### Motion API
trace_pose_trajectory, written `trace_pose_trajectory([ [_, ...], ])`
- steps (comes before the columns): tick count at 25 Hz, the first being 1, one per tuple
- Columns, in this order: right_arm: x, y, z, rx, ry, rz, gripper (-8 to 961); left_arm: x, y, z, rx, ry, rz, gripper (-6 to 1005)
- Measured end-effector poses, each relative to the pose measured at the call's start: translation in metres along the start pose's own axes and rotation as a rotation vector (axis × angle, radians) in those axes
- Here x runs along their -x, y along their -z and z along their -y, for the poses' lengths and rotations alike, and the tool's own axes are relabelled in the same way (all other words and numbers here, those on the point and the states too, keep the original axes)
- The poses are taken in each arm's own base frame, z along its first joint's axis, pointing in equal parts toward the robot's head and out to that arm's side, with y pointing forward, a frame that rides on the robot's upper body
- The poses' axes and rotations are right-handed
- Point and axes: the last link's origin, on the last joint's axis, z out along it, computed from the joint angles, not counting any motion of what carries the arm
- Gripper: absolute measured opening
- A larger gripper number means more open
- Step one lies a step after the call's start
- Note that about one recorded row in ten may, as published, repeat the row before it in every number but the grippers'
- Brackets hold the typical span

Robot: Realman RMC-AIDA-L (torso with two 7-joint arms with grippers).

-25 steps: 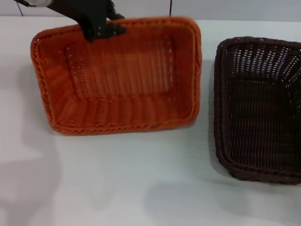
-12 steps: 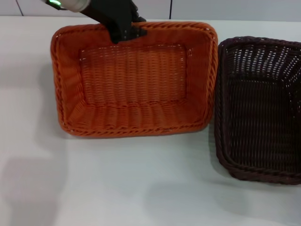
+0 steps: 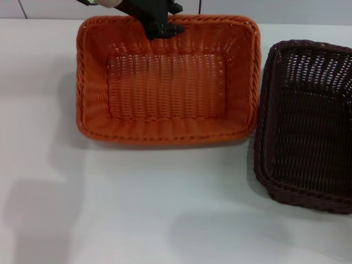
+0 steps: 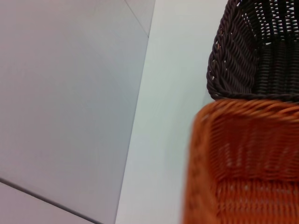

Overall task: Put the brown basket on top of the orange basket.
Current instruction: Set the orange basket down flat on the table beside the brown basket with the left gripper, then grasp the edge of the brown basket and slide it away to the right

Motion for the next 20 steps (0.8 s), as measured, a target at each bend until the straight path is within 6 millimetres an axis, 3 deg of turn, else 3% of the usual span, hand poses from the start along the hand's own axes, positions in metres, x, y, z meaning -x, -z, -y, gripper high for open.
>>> trace_pose_trajectory([
  [1,0.000,0.000,0.000,0.000,0.000,0.000,768,0.000,0.000,0.000,-0.001,-0.001,0.000,231],
  [11,0.000,-0.001,-0.001,0.000,-0.004,0.000,767,0.005,0.001,0.013,-0.147,-0.024,0.027,676],
  [12,0.000,-0.001,-0.001,0.000,-0.004,0.000,767,0.009,0.004,0.020,-0.234,-0.031,0.036,717],
  [14,0.000,0.001,-0.001,-0.002,-0.005,-0.003,767,0.015,0.008,0.026,-0.339,-0.037,0.048,725],
  [17,-0.001,0.002,-0.001,-0.004,-0.006,-0.006,767,0.029,0.020,0.036,-0.632,-0.056,0.052,736],
  [18,-0.001,0.002,-0.001,-0.003,-0.006,-0.007,766,0.035,0.031,0.037,-0.850,-0.078,0.037,740],
  [19,-0.001,0.002,-0.001,-0.003,-0.006,-0.007,766,0.035,0.031,0.037,-0.850,-0.078,0.037,744],
  [20,-0.001,0.002,-0.001,-0.002,-0.007,-0.007,766,0.043,0.041,0.029,-1.041,-0.074,0.007,748],
])
